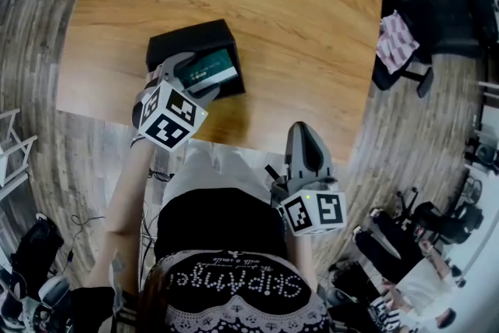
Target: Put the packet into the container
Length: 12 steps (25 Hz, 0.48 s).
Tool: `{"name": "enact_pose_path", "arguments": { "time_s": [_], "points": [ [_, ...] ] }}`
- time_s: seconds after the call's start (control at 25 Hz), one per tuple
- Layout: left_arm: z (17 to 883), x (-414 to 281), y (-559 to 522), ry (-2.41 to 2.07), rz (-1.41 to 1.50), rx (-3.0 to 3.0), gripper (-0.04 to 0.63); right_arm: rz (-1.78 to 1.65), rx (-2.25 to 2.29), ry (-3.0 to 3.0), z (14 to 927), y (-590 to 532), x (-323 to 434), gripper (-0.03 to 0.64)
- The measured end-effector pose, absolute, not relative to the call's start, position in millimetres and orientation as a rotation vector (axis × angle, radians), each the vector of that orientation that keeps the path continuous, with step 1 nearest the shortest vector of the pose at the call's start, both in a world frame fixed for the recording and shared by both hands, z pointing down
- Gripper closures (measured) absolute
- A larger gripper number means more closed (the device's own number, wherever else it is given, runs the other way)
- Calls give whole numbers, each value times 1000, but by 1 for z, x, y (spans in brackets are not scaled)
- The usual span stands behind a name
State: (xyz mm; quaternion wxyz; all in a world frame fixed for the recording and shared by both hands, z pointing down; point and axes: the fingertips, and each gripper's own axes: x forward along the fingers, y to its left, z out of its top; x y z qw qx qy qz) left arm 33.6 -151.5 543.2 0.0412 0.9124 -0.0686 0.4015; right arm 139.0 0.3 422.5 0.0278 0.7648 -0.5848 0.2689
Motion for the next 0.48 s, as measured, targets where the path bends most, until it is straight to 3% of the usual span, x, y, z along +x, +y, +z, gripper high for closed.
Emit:
{"name": "enact_pose_path", "arguments": {
  "time_s": [0.48],
  "points": [
    [508, 37, -161, -311, 1032, 2841, 247, 792, 2357, -1826, 415, -3, 142, 580]
  ]
}}
